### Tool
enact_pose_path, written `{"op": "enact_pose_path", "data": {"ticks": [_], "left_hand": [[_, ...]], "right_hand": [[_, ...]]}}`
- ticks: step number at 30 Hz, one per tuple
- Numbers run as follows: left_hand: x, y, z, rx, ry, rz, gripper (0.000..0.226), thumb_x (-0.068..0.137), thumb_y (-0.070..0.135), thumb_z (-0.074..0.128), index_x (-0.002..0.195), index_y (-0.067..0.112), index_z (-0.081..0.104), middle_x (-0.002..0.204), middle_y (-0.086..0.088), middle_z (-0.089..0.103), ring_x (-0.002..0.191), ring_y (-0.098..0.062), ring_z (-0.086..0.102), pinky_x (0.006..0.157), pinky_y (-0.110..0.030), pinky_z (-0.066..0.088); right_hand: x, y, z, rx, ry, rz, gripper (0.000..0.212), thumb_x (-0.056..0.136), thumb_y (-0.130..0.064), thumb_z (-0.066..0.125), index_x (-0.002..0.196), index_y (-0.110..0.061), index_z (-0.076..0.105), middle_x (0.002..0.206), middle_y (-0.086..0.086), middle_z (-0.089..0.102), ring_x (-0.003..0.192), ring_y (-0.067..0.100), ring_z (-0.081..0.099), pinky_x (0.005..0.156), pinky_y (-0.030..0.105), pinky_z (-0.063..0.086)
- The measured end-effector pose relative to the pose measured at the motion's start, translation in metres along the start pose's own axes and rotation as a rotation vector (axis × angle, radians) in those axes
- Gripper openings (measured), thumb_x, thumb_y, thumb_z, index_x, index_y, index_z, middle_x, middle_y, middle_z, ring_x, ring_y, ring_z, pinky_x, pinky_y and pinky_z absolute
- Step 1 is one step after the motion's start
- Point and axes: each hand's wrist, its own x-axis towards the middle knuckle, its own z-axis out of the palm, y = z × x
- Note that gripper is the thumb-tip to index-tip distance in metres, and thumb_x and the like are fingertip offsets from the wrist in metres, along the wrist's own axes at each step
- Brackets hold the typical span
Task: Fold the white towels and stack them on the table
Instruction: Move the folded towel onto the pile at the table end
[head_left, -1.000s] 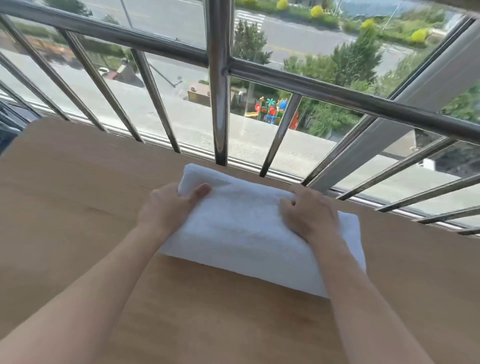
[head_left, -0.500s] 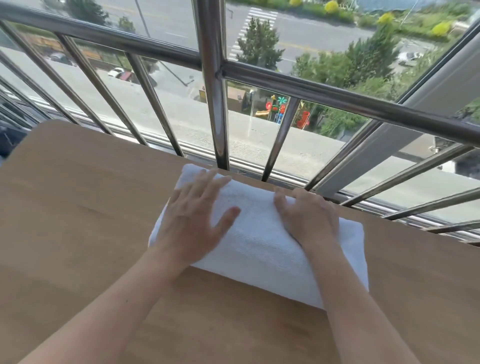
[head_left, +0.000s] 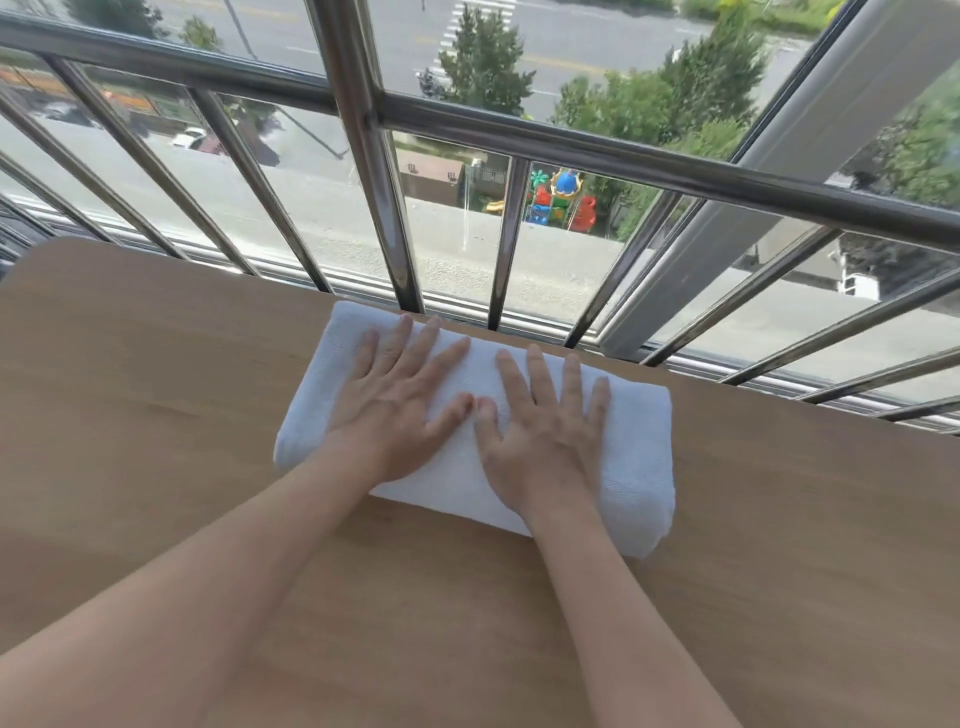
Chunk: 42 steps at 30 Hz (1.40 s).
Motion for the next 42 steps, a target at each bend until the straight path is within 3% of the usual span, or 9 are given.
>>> {"op": "enact_pose_path", "data": {"ticks": [3,5,8,10,12,20,34,37,42], "left_hand": [[-0.007,-0.012,0.003,0.014,0.063,-0.147,0.076,0.087,0.079,-0.001,0.156,0.048,-0.006,0.167,0.013,-0.016,0.149,-0.012,-0.029,0.12,-0.051,-0.018],[-0.012,-0.027,0.003,-0.029,0.082,-0.289,0.076,0.084,0.084,0.002,0.153,0.055,-0.008,0.164,0.021,-0.022,0.152,-0.018,-0.02,0.121,-0.057,-0.005],[-0.015,-0.037,0.003,-0.176,0.1,-0.36,0.073,0.078,0.091,0.012,0.144,0.066,-0.009,0.155,0.034,-0.029,0.145,-0.03,0.024,0.106,-0.052,0.036],[-0.013,-0.037,0.002,-0.195,0.125,-0.339,0.073,0.077,0.092,0.014,0.142,0.068,-0.009,0.156,0.034,-0.026,0.129,-0.033,0.042,0.097,-0.047,0.044],[-0.012,-0.035,0.0,-0.207,0.119,-0.334,0.074,0.077,0.091,0.014,0.144,0.067,-0.008,0.159,0.031,-0.022,0.123,-0.034,0.046,0.095,-0.046,0.042],[-0.04,-0.07,-0.004,-0.219,0.074,-0.251,0.074,0.08,0.088,0.015,0.145,0.065,-0.012,0.159,0.028,-0.028,0.121,-0.031,0.042,0.096,-0.044,0.038],[-0.124,-0.359,-0.037,-0.254,0.269,-0.344,0.073,0.078,0.092,0.016,0.144,0.069,-0.004,0.157,0.036,-0.02,0.126,-0.037,0.047,0.097,-0.051,0.043],[-0.11,-0.4,-0.048,-0.266,0.275,-0.344,0.075,0.079,0.09,0.02,0.147,0.064,-0.001,0.159,0.032,-0.017,0.139,-0.036,0.037,0.104,-0.053,0.041],[-0.072,-0.428,-0.063,-0.243,0.287,-0.344,0.07,0.082,0.086,0.023,0.146,0.061,0.007,0.161,0.03,-0.01,0.131,-0.036,0.041,0.09,-0.05,0.046]], "right_hand": [[-0.009,0.023,-0.004,-0.009,-0.002,0.131,0.064,0.095,-0.063,0.001,0.157,-0.046,0.002,0.169,-0.008,0.002,0.153,0.034,-0.012,0.118,0.06,-0.012],[-0.015,0.041,-0.005,-0.018,-0.018,0.246,0.064,0.093,-0.066,0.0,0.155,-0.05,-0.003,0.168,-0.01,-0.002,0.152,0.037,-0.01,0.117,0.067,-0.004],[-0.025,0.051,-0.007,0.162,-0.038,0.363,0.063,0.091,-0.075,0.008,0.151,-0.058,-0.002,0.166,-0.019,-0.008,0.15,0.041,0.01,0.11,0.064,0.024],[-0.023,0.049,-0.008,0.247,-0.006,0.376,0.065,0.091,-0.075,0.015,0.152,-0.057,0.002,0.166,-0.02,-0.007,0.139,0.041,0.032,0.104,0.056,0.035],[-0.021,0.047,-0.011,0.266,0.006,0.391,0.067,0.092,-0.074,0.019,0.154,-0.053,0.006,0.167,-0.016,-0.003,0.133,0.042,0.041,0.104,0.053,0.037],[-0.049,0.002,0.0,0.259,0.041,0.456,0.07,0.089,-0.079,0.016,0.153,-0.051,0.014,0.165,-0.009,0.011,0.133,0.039,0.042,0.107,0.051,0.037],[-0.022,-0.281,0.05,0.295,0.115,0.311,0.073,0.083,-0.082,0.034,0.148,-0.049,0.03,0.153,-0.008,0.028,0.128,0.026,0.049,0.101,0.042,0.041],[0.004,-0.317,0.052,0.276,0.126,0.288,0.064,0.091,-0.075,0.029,0.149,-0.048,0.031,0.154,-0.006,0.026,0.133,0.026,0.045,0.103,0.044,0.042],[0.05,-0.34,0.051,0.219,0.143,0.309,0.059,0.096,-0.069,0.024,0.15,-0.045,0.028,0.156,-0.005,0.023,0.13,0.032,0.047,0.101,0.046,0.041]]}}
